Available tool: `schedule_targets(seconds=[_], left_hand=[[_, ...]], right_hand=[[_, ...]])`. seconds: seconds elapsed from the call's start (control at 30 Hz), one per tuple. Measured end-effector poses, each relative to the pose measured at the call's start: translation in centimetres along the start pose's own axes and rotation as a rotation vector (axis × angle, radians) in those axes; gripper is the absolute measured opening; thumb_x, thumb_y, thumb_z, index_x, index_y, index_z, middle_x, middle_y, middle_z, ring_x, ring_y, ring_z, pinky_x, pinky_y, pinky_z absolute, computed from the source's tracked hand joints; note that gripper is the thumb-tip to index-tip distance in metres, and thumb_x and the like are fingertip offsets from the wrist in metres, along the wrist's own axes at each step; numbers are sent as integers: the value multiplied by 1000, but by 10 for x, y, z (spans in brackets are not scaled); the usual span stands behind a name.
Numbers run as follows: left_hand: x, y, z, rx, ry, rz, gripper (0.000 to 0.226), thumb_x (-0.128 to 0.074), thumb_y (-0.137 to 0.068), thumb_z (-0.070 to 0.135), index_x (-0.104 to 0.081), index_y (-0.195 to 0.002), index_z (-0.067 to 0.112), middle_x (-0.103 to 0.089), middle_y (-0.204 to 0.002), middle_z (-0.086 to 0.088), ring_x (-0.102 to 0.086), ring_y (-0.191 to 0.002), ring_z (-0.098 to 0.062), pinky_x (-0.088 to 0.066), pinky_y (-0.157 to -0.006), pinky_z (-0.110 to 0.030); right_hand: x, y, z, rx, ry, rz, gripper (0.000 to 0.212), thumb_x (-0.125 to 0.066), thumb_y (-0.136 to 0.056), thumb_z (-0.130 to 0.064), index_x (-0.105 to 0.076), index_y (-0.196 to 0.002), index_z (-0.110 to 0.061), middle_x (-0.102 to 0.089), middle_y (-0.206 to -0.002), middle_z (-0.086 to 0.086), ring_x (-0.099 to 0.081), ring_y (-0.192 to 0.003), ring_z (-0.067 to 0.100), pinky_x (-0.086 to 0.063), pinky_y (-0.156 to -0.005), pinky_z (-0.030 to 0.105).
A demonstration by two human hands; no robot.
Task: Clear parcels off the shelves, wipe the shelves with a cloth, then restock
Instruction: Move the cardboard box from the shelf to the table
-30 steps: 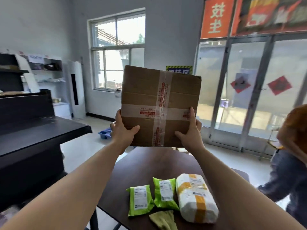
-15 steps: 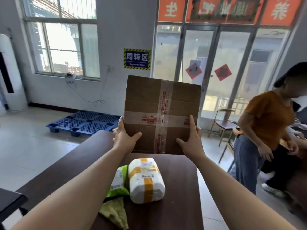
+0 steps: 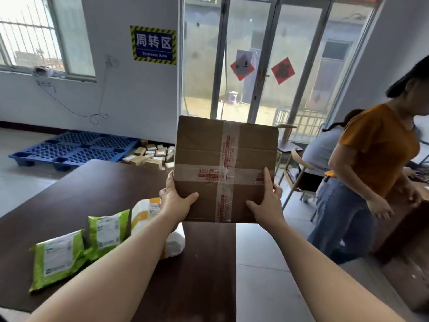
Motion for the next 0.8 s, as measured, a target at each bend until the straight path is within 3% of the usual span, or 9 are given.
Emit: schedule_targets(seconds=[0.33,0.8], left_hand=[[-77,5,-64,76,-97,-66,96,-72,-82,34,-5,-150,37,-27,-150,-9,-32,-135,-29,-31,-110,-45],[-103,11,-132,140,-117,-92,90,-68,-86,28,-5,-148,44,-25,-150,-7,-30,-136,-31,-32,-110,-53]], right_hand=[[-16,15,96,-131,24,-60,98,-64,-86,-9,2,-147,-49,-12,-149,2,-37,-131,33,-40,-107,51],[-65,41,157,-247,-4,-115,95,-62,-89,-8,0,-146,-52,-11,-149,-1,-37,-132,31,-44,-104,51]])
Point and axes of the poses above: each hand's wrist, its own y-axis away from the middle knuckle, its own x-axis out of the back of the hand, z = x × y, the point moved 10 cm from there along -y, towards the middle knuckle
